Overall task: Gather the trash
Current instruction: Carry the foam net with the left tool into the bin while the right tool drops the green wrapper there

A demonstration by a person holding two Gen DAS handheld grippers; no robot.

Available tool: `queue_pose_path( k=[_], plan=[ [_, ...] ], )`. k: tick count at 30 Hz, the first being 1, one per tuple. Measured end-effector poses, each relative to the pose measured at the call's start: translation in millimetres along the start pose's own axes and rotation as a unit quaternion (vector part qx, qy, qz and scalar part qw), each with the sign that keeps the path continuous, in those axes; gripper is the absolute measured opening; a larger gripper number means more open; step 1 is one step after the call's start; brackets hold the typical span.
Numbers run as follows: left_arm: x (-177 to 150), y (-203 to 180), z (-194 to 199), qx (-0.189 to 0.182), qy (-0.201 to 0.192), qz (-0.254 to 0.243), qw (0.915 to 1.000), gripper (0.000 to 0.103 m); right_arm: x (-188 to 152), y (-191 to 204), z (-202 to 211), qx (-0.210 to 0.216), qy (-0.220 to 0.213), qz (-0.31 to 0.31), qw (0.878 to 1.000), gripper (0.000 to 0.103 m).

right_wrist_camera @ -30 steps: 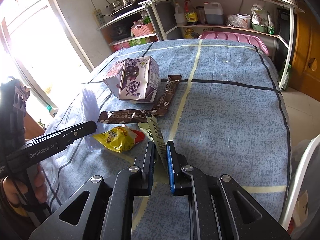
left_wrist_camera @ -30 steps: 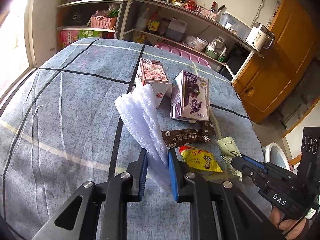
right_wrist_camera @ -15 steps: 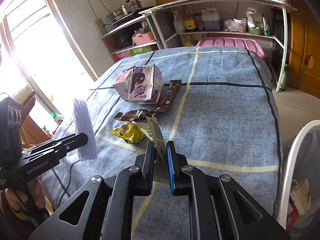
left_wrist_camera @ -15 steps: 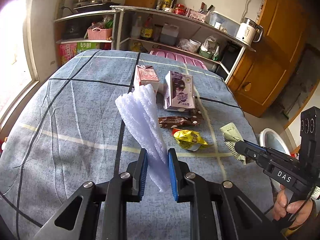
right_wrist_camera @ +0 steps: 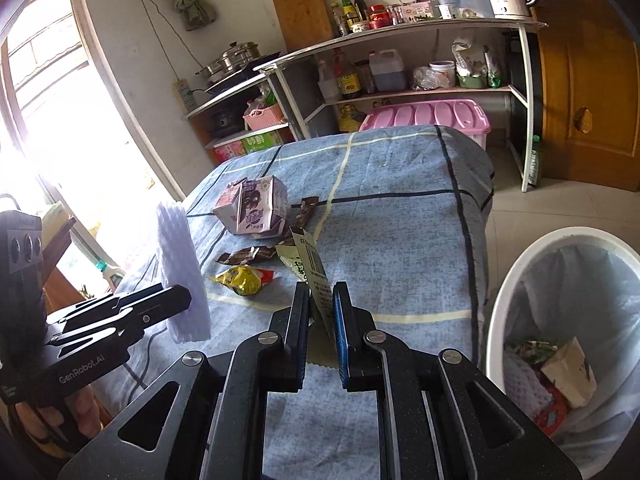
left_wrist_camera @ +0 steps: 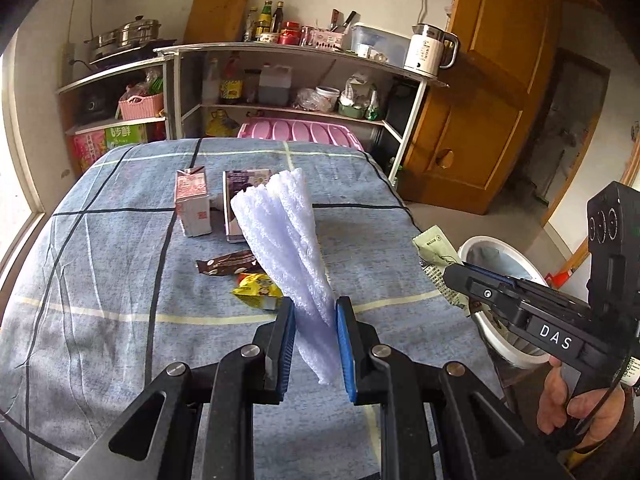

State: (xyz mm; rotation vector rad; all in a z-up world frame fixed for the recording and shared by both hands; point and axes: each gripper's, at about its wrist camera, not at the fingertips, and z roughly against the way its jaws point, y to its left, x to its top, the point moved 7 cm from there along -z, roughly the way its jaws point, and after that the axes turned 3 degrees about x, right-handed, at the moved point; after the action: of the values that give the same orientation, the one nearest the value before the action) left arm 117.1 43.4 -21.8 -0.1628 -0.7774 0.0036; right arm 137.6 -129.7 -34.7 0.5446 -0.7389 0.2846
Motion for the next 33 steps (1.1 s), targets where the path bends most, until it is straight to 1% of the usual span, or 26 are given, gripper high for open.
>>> queue_pose_path(
  k=[8, 12, 17, 19, 23, 26, 30, 33],
  plan=[
    [5.1, -52.6, -7.3, -0.036, 0.0, -0.03, 0.9989, 0.021, 1.1, -32.8, 32.4, -0.03, -0.024, -0.018, 0.999, 0.012],
    [11.0, -87.0, -16.1, -0.061, 0.001, -0.049, 0.9969, 0.021, 2.3, -60.7, 55.7, -0.06, -0.043, -0.03, 0.997, 0.012],
    [12.7, -133.4, -29.0, -0.089, 0.007, -0.079, 0.9928, 0.021, -2.7, -100.9, 81.3, -0.099, -0.052, -0.053, 0.992, 0.012],
    [10.9, -152.6, -34.0, -0.103, 0.011, -0.091, 0.9905, 0.021, -5.5, -115.2, 89.4, -0.11, -0.053, -0.064, 0.99, 0.012],
    [6.4, -186.5, -46.3, -0.118, 0.024, -0.113, 0.9863, 0.021, -13.1, -143.0, 104.0, -0.131, -0.054, -0.083, 0.986, 0.012],
    [3.0, -204.5, -53.8, -0.123, 0.029, -0.127, 0.9839, 0.021, -19.2, -158.6, 111.8, -0.147, -0.053, -0.092, 0.983, 0.012],
    [-4.7, -225.1, -66.2, -0.13, 0.045, -0.137, 0.9809, 0.021, -25.9, -179.7, 116.5, -0.168, -0.048, -0.104, 0.979, 0.012],
    [-6.9, -241.1, -72.7, -0.137, 0.048, -0.151, 0.9779, 0.021, -32.6, -190.9, 113.7, -0.181, -0.035, -0.107, 0.977, 0.012]
  ],
)
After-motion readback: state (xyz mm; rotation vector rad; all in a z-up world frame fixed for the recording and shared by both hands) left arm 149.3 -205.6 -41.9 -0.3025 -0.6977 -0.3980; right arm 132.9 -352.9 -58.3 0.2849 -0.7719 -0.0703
